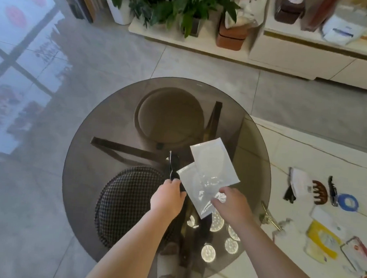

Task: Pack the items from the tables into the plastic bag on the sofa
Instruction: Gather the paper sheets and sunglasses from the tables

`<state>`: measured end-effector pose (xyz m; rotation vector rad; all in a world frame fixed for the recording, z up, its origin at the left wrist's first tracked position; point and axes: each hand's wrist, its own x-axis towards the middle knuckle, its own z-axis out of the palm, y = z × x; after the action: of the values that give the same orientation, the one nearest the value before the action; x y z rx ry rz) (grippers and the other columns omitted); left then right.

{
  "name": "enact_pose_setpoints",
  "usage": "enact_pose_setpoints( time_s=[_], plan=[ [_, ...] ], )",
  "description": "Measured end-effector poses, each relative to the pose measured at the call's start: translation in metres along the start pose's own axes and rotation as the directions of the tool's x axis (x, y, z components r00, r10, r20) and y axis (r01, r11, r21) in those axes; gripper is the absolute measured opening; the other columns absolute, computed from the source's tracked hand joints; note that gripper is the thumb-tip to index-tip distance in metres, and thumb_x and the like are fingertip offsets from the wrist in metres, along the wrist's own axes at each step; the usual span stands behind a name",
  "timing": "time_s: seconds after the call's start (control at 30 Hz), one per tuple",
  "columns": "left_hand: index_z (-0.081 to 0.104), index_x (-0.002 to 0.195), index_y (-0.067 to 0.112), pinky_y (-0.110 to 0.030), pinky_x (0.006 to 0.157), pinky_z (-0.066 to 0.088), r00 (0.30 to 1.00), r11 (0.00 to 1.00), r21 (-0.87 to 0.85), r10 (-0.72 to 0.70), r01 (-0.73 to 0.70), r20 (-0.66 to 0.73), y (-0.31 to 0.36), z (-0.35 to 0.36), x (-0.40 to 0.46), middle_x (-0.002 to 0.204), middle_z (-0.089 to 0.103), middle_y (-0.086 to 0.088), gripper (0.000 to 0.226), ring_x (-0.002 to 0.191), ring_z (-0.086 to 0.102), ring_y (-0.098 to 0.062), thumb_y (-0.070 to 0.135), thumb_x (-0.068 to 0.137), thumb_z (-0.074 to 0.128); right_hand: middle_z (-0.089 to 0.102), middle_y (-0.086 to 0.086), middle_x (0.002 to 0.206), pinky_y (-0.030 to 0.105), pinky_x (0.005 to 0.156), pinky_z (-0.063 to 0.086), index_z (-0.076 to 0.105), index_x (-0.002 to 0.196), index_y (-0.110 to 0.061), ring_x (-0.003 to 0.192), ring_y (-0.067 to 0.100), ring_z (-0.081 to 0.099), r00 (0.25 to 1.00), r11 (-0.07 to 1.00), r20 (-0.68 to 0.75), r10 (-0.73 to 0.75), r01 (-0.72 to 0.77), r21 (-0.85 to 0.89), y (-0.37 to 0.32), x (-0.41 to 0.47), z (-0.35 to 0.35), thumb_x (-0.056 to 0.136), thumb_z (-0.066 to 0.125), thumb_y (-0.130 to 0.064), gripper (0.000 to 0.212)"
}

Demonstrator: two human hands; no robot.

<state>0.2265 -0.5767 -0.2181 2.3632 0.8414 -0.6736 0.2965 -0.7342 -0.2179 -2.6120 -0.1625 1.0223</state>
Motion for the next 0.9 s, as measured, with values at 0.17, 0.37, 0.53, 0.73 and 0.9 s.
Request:
enact_pose_setpoints(
  time_s=[0.17,0.37,0.53,0.73,0.9],
  plan=[
    [0.035,0.143,0.021,-0.029,0.09,0.05,0.999,0.999,0.032,-0.02,0.021,-0.04,-0.003,0.034,0.046,0.139,0.044,-0.003,0.049,0.123,0.049,-0.02,0.036,0.098,0.046,0.048,0.005,0.136,0.039,0.103,0.043,0.047,0.134,-0.018,0.126,0.025,0.043,1.0,0.999,-0.003,-0.018,0.018,-0.038,0.009,0.06,0.015,0.087,0.058,-0.039,0.052],
    [0.024,0.149,0.027,-0.041,0.11,0.038,0.99,0.99,0.116,-0.067,0.082,-0.123,-0.01,0.064,0.086,0.158,0.019,-0.004,0.056,0.145,0.021,-0.028,0.037,0.098,0.045,0.037,0.001,0.145,0.043,0.105,0.038,0.038,0.138,-0.02,0.137,0.027,0.026,0.998,0.992,-0.025,-0.06,0.057,-0.117,0.023,0.116,0.034,0.088,0.055,-0.038,0.055],
    [0.013,0.151,0.025,-0.04,0.107,0.042,0.977,0.995,0.03,-0.09,0.098,-0.194,-0.01,0.073,0.109,0.16,0.01,-0.004,0.062,0.145,0.019,-0.027,0.035,0.098,0.044,0.005,0.001,0.159,0.048,0.115,0.022,0.015,0.147,-0.027,0.148,0.029,-0.003,0.993,0.99,-0.121,-0.005,-0.012,-0.14,0.028,0.148,0.04,0.085,0.058,-0.048,0.078],
    [0.012,0.151,0.023,-0.035,0.093,0.051,0.957,0.987,-0.114,-0.141,0.115,-0.254,-0.017,0.078,0.129,0.153,0.028,-0.004,0.068,0.134,0.04,-0.023,0.028,0.096,0.052,0.016,0.007,0.157,0.045,0.112,0.027,0.009,0.149,-0.022,0.142,0.03,0.02,0.975,0.994,-0.217,0.051,-0.07,-0.08,0.024,0.166,0.047,0.083,0.065,-0.04,0.088],
    [0.013,0.151,0.022,-0.034,0.089,0.052,0.961,0.984,-0.121,-0.156,0.131,-0.229,-0.021,0.079,0.129,0.145,0.04,-0.007,0.07,0.123,0.052,-0.023,0.026,0.095,0.055,0.035,0.01,0.144,0.04,0.106,0.031,0.019,0.146,-0.015,0.131,0.03,0.033,0.937,0.985,-0.314,0.15,-0.169,-0.033,0.022,0.167,0.055,0.076,0.073,-0.04,0.091]
  ],
)
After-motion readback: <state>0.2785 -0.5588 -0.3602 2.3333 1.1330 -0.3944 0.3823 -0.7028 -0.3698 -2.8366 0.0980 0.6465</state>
